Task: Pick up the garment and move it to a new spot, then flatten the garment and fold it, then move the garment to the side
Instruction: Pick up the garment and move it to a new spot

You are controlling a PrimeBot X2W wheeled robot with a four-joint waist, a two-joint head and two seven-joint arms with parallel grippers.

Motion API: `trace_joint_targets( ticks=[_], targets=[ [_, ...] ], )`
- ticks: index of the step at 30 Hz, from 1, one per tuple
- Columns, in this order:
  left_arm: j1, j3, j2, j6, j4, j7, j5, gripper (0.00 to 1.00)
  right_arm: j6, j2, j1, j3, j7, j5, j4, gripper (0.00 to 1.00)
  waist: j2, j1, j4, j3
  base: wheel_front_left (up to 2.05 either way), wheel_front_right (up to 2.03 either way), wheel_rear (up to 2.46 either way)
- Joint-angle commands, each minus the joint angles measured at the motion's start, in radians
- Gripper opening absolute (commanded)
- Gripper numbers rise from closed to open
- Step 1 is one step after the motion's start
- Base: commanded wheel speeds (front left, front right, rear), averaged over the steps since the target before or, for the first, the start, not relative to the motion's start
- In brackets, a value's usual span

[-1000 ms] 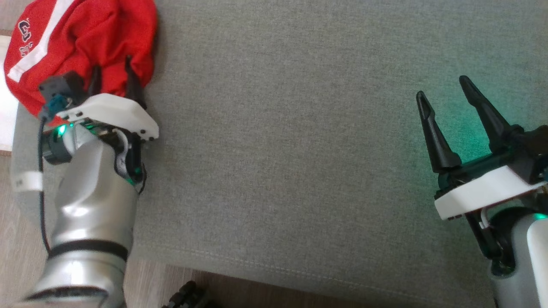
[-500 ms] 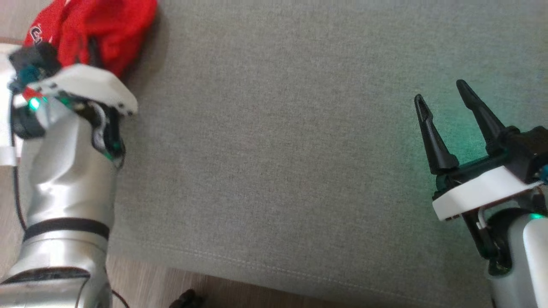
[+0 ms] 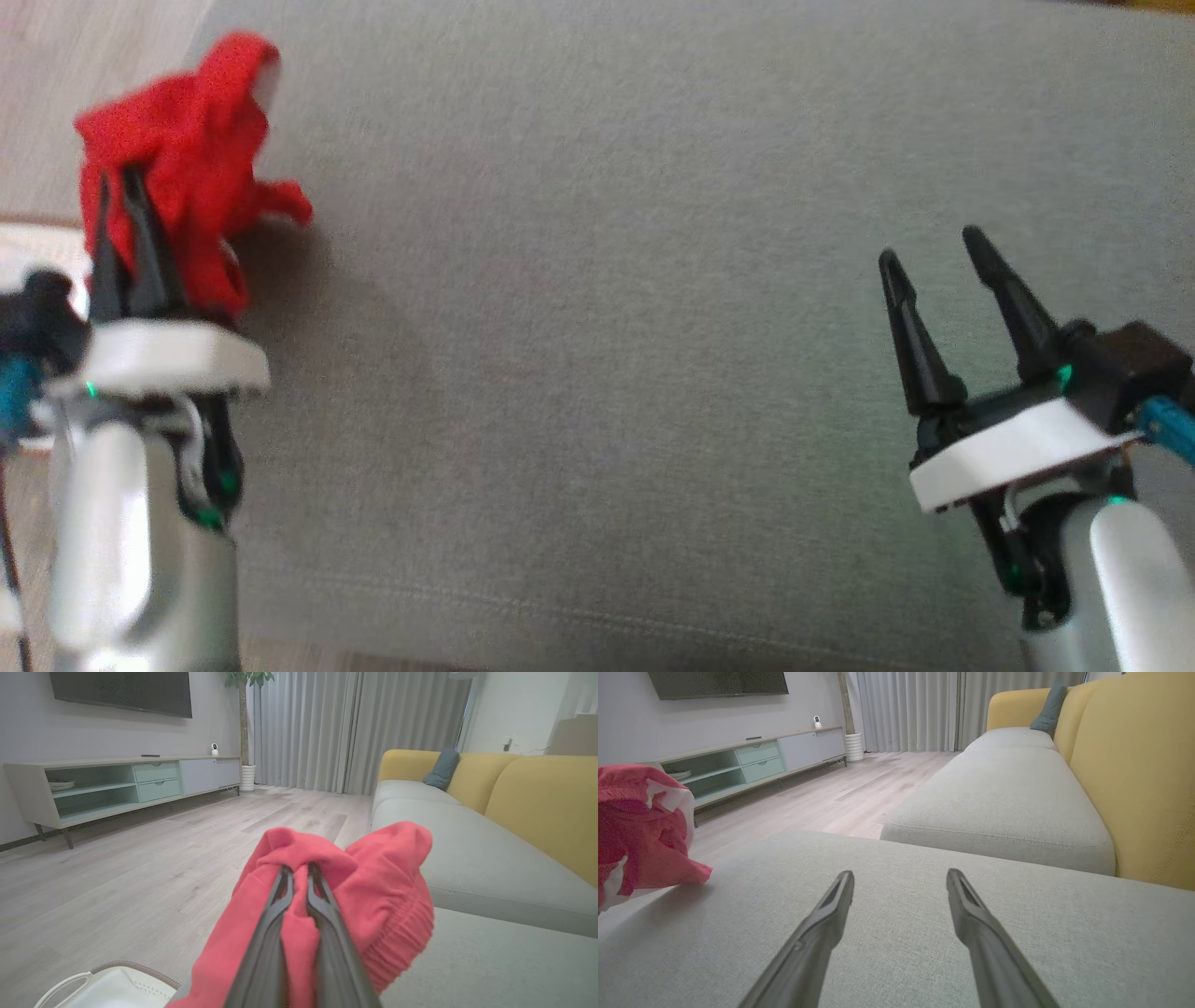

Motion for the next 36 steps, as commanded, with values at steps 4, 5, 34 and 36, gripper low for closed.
trace_joint_targets(
  ticks=[4,5,34,36],
  targets=[
    [0.15,-0.002,0.0,0.017,-0.159,-0.011,0.016,0.0,-0.001,0.021,0.014,0.037,-0.032,0.014,-0.004,1.0,0.0,0.0,-0.082,-0.086,0.0,0.0,0.0],
    [0.186,-0.006,-0.006,0.021,-0.182,-0.01,0.012,0.0,-0.001,0.023,0.016,0.042,-0.037,0.013,0.004,1.0,0.0,0.0,-0.097,-0.096,0.0,0.0,0.0],
    [0.08,-0.419,-0.045,-0.103,-0.104,0.067,0.053,0.0,-0.001,0.075,0.009,0.041,-0.136,0.043,0.07,1.0,0.0,0.0,-0.531,0.047,0.0,0.0,0.0],
    [0.073,-0.448,-0.045,-0.106,-0.074,0.065,0.06,0.0,-0.001,0.077,0.006,0.04,-0.146,0.046,0.078,1.0,0.0,0.0,-0.538,0.061,0.0,0.0,0.0]
  ],
)
